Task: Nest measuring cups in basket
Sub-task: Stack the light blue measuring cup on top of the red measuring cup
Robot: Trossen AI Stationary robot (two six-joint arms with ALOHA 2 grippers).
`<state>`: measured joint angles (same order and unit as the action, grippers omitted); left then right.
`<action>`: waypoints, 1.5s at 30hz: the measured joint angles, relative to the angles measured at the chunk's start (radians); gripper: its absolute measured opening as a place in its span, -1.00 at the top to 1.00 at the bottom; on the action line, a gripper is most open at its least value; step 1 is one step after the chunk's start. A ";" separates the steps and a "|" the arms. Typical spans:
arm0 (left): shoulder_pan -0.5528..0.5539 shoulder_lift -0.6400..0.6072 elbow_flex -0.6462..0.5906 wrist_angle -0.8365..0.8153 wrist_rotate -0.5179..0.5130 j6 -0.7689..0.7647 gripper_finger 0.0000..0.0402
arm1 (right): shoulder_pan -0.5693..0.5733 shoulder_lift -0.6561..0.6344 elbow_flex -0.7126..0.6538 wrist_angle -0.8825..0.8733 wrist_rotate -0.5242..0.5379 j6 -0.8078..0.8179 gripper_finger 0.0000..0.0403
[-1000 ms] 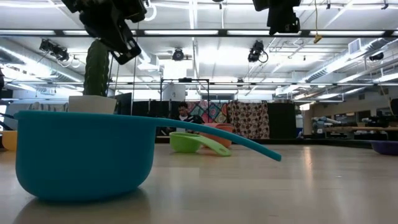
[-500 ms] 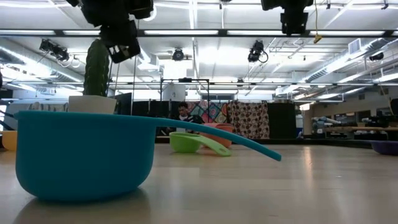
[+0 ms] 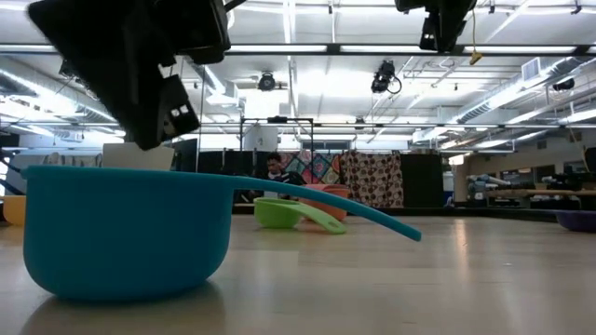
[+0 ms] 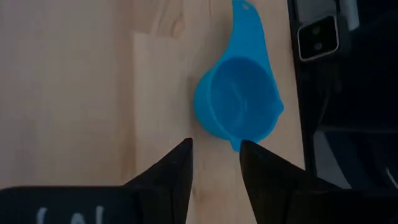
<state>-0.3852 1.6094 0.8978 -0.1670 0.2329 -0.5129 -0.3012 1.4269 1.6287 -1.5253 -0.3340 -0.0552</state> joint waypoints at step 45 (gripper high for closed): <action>-0.106 0.170 0.000 0.222 -0.207 -0.057 0.32 | 0.068 0.000 0.000 -0.046 -0.177 -0.201 0.45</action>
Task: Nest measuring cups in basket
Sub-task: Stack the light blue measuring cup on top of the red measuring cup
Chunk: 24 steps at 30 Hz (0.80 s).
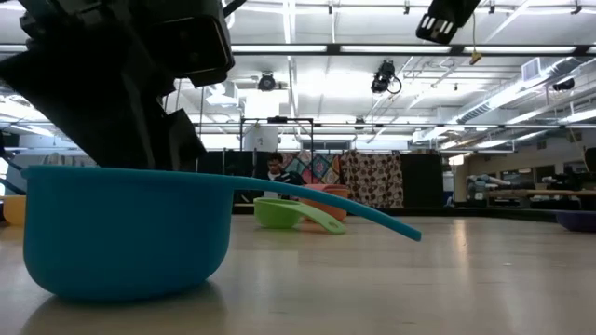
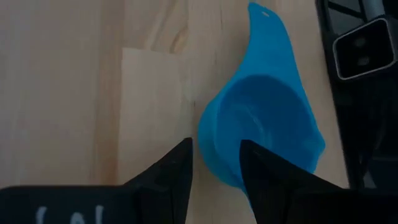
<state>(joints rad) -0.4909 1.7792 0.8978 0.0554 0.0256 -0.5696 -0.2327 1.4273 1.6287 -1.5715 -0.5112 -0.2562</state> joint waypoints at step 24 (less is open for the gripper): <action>0.031 0.068 0.000 0.037 0.050 0.005 0.92 | 0.060 0.000 0.000 0.000 -0.008 0.020 0.45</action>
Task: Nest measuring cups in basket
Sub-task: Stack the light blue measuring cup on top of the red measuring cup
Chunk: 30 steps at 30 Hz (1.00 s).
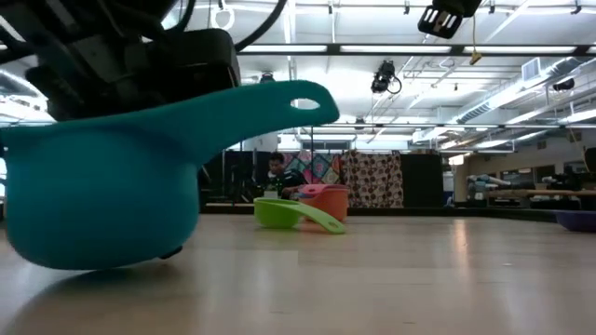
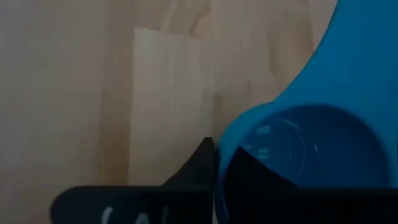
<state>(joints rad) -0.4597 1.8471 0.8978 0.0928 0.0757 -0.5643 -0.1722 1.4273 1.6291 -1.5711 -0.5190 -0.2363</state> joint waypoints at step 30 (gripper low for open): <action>0.547 -0.353 0.044 -0.468 0.059 1.072 0.95 | 0.001 0.000 0.000 0.256 0.018 0.117 0.45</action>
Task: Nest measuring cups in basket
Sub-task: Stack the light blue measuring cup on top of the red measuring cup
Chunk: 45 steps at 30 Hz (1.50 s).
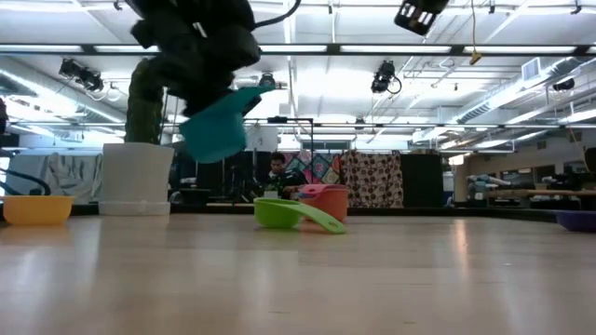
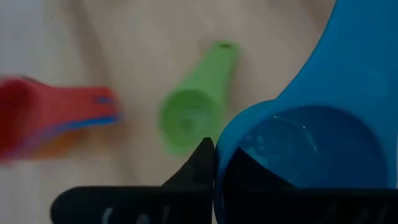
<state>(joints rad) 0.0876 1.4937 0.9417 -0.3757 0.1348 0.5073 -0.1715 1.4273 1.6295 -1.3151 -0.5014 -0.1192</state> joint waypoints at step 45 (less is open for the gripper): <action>0.395 0.486 0.578 -0.023 0.195 1.059 0.95 | -0.086 0.082 0.000 0.039 0.377 0.662 0.45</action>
<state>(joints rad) 0.4824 1.9800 1.5196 -0.3992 0.3298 1.5668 -0.2579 1.5097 1.6295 -1.2757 -0.1242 0.5424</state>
